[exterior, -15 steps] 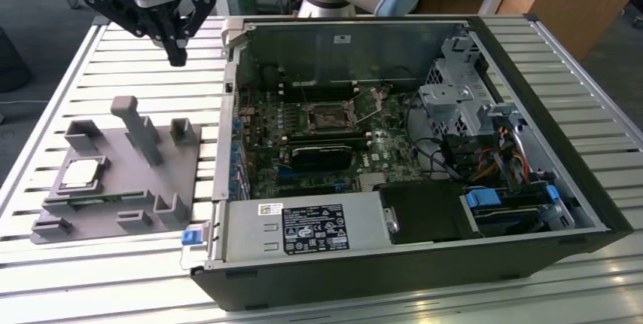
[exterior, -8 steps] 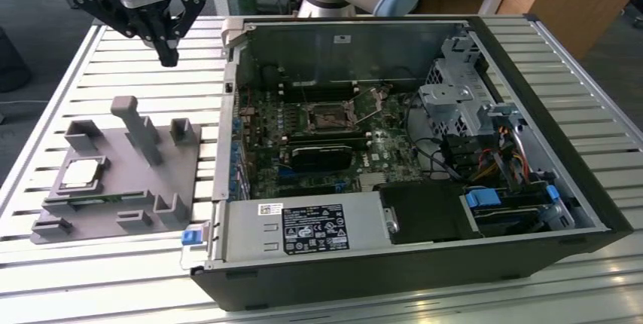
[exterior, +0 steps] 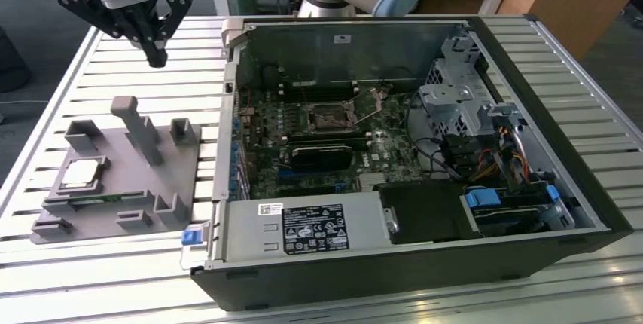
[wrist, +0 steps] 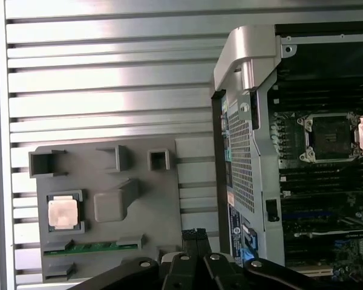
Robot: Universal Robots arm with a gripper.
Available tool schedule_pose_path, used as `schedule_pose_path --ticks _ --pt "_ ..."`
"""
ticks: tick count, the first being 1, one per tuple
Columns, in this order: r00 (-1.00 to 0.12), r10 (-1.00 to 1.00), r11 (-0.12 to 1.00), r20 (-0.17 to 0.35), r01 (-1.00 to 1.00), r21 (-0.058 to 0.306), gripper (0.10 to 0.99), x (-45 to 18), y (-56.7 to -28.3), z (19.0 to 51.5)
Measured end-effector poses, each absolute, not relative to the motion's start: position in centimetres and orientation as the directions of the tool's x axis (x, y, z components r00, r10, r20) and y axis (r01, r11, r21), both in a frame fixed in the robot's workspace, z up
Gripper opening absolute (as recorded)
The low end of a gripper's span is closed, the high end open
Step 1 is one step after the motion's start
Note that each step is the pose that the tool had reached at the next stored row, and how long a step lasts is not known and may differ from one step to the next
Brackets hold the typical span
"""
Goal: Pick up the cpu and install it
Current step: 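Reach for the cpu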
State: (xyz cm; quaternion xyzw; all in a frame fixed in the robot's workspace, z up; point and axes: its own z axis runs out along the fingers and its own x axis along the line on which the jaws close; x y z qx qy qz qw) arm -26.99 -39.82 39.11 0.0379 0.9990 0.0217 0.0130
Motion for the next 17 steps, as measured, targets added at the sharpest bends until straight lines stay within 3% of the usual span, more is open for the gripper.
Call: schedule_pose_path --ticks 17 --pt "-0.997 0.076 0.996 -0.024 0.075 0.044 0.106 -29.3 -39.8 39.0"
